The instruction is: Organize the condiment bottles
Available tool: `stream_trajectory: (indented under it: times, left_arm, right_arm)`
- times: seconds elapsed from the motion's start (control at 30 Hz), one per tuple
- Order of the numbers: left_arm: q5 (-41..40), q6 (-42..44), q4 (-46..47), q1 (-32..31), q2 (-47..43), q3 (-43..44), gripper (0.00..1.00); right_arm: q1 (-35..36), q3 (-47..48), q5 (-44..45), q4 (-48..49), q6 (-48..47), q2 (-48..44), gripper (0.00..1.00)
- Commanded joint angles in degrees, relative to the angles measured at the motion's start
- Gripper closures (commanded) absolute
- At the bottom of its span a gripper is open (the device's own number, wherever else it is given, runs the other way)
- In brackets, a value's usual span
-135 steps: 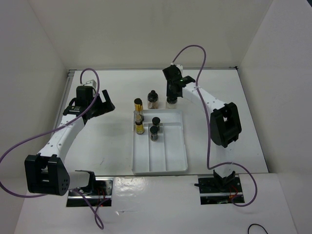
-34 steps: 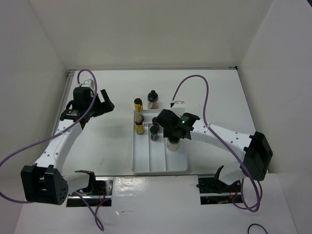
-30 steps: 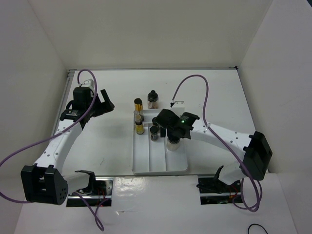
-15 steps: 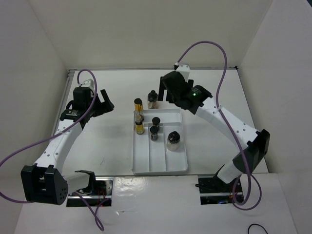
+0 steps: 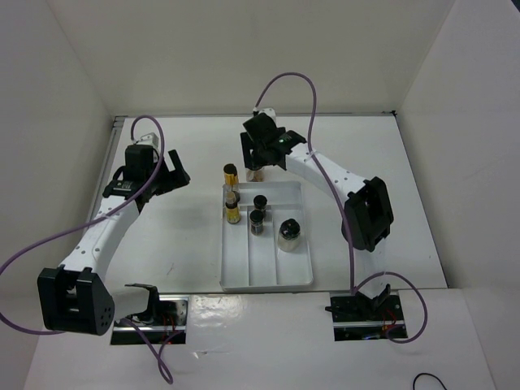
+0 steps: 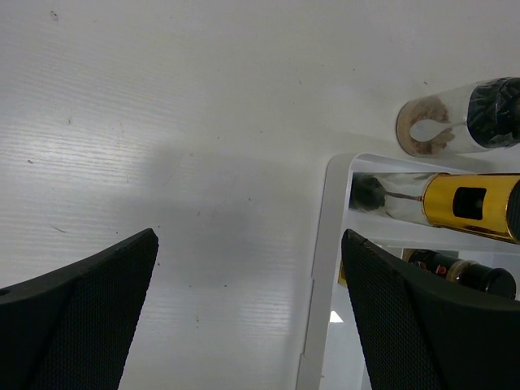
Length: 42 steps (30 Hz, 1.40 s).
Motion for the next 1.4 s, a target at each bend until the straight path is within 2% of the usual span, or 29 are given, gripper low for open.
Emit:
stream_trajectory:
  times: [0.0,0.13,0.4,1.37]
  left_arm:
    - [-0.61,1.18,1.74,-0.12,0.05,0.20,0.00]
    - [-0.61,1.18,1.74,-0.12,0.05,0.20,0.00]
    - [-0.08,1.18,1.74,-0.12,0.58,0.20,0.00]
    - [-0.61,1.18,1.21,-0.12,1.10,0.20,0.00]
  right_arm:
    - [-1.45,4.27,-2.62,5.39,-1.88,0.10,0.11]
    - [-1.98,5.50,-3.14,6.01,-2.50,1.24,0.11]
    - [-1.98,6.55,-4.29,7.76,-2.50,4.76,0.24]
    - [-1.98,10.43,-5.43,8.29,-4.08,11.44,0.47]
